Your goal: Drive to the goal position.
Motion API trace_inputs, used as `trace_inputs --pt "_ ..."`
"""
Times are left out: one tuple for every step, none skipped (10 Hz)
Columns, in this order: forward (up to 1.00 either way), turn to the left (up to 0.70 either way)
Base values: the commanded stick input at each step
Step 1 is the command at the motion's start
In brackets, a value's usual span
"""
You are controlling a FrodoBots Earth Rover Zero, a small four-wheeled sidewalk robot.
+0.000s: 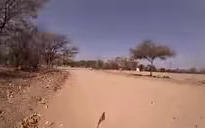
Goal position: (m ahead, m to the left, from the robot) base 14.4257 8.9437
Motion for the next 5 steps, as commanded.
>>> trace_inputs --pt "1.00 0.01" --pt "1.00 0.04" --pt "1.00 0.05" --pt "1.00 0.06" --pt "1.00 0.06"
